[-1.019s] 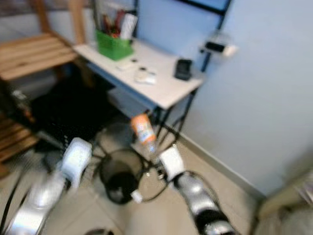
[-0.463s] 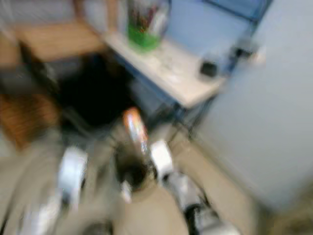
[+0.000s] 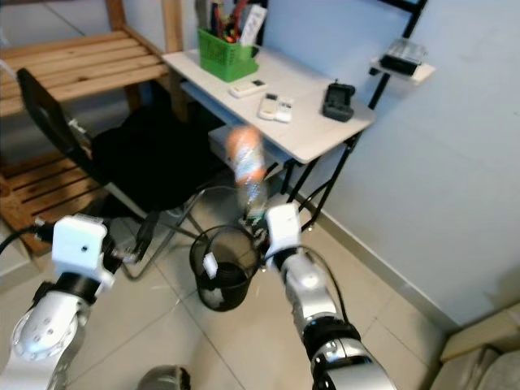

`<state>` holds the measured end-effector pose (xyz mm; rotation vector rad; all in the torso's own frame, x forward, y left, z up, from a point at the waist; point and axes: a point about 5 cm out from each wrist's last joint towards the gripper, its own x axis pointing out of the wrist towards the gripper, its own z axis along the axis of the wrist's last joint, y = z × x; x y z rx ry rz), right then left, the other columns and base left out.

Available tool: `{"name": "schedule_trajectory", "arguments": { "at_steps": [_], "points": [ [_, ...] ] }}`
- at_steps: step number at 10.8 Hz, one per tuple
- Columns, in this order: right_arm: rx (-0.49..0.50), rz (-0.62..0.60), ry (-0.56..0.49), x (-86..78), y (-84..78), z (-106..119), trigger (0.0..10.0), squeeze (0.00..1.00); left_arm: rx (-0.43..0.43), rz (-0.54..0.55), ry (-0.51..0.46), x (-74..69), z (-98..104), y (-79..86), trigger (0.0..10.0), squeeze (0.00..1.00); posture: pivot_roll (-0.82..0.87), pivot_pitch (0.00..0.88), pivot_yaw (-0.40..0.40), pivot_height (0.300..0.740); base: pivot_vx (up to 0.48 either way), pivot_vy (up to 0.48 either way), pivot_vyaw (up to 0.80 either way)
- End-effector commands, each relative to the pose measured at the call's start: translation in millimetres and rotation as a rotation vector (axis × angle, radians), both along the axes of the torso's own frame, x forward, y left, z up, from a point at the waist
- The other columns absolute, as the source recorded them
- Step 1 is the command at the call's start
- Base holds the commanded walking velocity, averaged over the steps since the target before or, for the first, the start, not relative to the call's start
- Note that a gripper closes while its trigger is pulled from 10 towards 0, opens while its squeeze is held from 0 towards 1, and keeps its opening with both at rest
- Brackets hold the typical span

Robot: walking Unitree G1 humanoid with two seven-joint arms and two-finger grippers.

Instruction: Clean up the room

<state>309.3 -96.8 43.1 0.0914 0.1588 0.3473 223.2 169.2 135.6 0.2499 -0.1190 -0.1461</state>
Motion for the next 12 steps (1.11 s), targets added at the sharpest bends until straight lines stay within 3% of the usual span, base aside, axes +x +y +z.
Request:
{"name": "schedule_trajectory", "arguments": {
  "at_steps": [1, 2, 3, 4, 6, 7, 9, 10, 12],
  "points": [
    [0.073, -0.091, -0.056, 1.9, -11.2, 11, 10.0, 0.00, 0.016, -0.014, -0.086, 3.9, 16, -7.3, 10.0, 0.00, 0.20, 0.000, -0.107, 0.740, 0.000, 0.000, 0.00],
    [0.134, -0.125, -0.124, -14.1, -25.9, 22, 10.0, 0.00, 0.001, 0.001, -0.120, 8.3, 27, -10.5, 10.0, 0.00, 0.20, 0.000, -0.107, 0.740, 0.000, 0.000, 0.00],
    [0.115, -0.083, -0.127, -29.5, -31.7, 21, 10.0, 0.00, 0.000, -0.001, -0.112, 8.0, 25, -9.8, 10.0, 0.00, 0.18, 0.000, -0.107, 0.740, 0.000, 0.000, 0.00],
    [0.079, -0.033, -0.116, -45.9, -40.6, 18, 10.0, 0.00, 0.010, -0.001, -0.103, 7.1, 22, -9.6, 10.0, 0.00, 0.18, 0.000, -0.106, 0.740, 0.000, 0.000, 0.00],
    [-0.047, 0.069, -0.039, -88.2, -76.6, 5, 10.0, 0.00, 0.030, 0.030, -0.076, 5.2, 15, -6.6, 10.0, 0.00, 0.16, 0.000, -0.112, 0.740, 0.000, 0.000, 0.00],
    [-0.072, 0.079, -0.012, -101.5, -89.7, 6, 10.0, 0.00, 0.019, 0.073, -0.027, -0.2, 5, -1.0, 10.0, 0.00, 0.16, 0.000, -0.113, 0.740, 0.000, 0.000, 0.00],
    [-0.083, 0.030, -0.003, -109.7, -106.2, 11, 10.0, 0.00, 0.035, 0.162, 0.037, -12.7, -11, 19.9, 10.0, 0.00, 0.15, 0.000, -0.113, 0.740, 0.000, 0.000, 0.00],
    [-0.033, -0.090, 0.001, -106.8, -114.9, 13, 10.0, 0.00, 0.076, 0.179, 0.024, -19.5, -10, 28.6, 10.0, 0.00, 0.15, 0.000, -0.107, 0.740, 0.000, 0.000, 0.00],
    [0.020, -0.098, 0.023, -107.9, -87.2, 8, 10.0, 0.00, 0.066, 0.163, -0.016, -14.6, -2, 17.2, 10.0, 0.00, 0.15, 0.000, -0.098, 0.740, 0.000, 0.000, 0.00]
  ]
}}
